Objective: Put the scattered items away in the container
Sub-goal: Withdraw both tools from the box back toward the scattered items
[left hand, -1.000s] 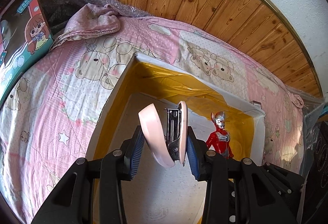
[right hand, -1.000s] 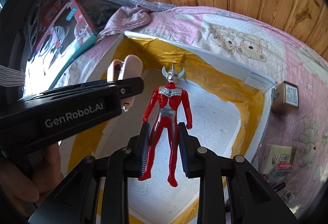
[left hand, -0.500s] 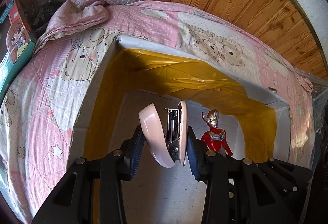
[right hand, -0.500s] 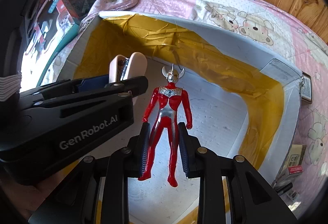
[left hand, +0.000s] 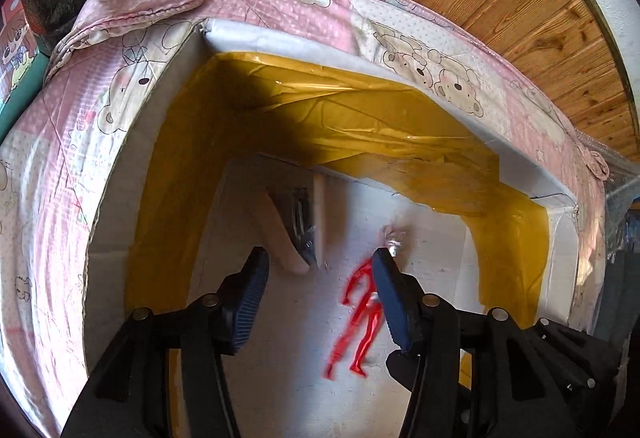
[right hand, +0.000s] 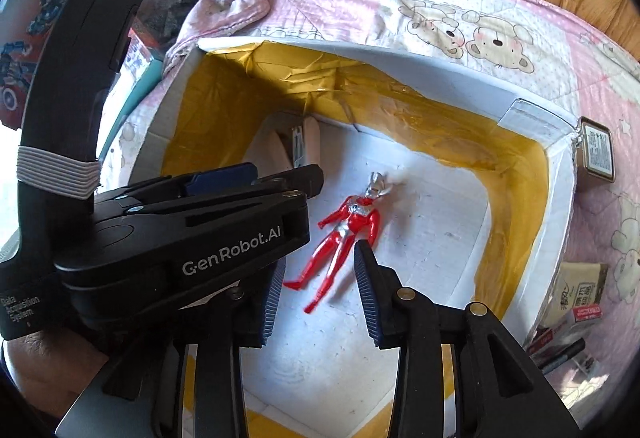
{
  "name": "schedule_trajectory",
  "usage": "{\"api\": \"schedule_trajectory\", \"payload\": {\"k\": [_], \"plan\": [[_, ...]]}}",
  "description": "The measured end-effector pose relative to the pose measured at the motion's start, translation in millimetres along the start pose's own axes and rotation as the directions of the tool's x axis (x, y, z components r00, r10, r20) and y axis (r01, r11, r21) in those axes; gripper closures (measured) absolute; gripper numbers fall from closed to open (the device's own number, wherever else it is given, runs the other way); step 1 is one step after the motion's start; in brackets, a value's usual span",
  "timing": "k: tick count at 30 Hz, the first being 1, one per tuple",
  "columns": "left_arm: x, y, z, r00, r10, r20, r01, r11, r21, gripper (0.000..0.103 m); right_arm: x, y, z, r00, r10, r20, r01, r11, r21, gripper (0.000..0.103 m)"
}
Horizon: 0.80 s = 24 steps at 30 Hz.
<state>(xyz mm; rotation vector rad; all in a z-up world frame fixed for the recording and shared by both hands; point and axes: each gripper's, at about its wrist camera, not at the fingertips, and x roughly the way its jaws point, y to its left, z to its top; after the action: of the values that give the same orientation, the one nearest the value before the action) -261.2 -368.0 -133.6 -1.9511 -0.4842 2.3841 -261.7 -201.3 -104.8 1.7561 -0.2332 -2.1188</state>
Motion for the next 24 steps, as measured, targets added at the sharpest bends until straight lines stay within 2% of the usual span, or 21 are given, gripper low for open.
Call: {"api": "schedule_trajectory", "payload": {"k": [6, 10, 15, 24], "plan": [[-35, 7, -18, 0.998, -0.051, 0.041, 0.053, 0.997, -0.051, 0.045, -27, 13, -25, 0.999, 0.043, 0.027, -0.043, 0.999, -0.019, 0.065], [-62, 12, -42, 0.996, -0.004, 0.092, 0.011, 0.998, -0.067, 0.032, -45, 22, -53, 0.998, 0.056, 0.032, -0.055, 0.998, -0.037, 0.065], [-85, 25, -76, 0.994, -0.016, 0.107, 0.028, 0.993, -0.115, 0.032, -66, 31, -88, 0.998, 0.058, 0.039, -0.056, 0.997, -0.060, 0.065], [-118, 16, -137, 0.992, -0.026, 0.123, 0.040, 0.993, -0.109, 0.032, -102, 30, -149, 0.994, 0.079, 0.075, -0.075, 0.996, -0.057, 0.065]]}}
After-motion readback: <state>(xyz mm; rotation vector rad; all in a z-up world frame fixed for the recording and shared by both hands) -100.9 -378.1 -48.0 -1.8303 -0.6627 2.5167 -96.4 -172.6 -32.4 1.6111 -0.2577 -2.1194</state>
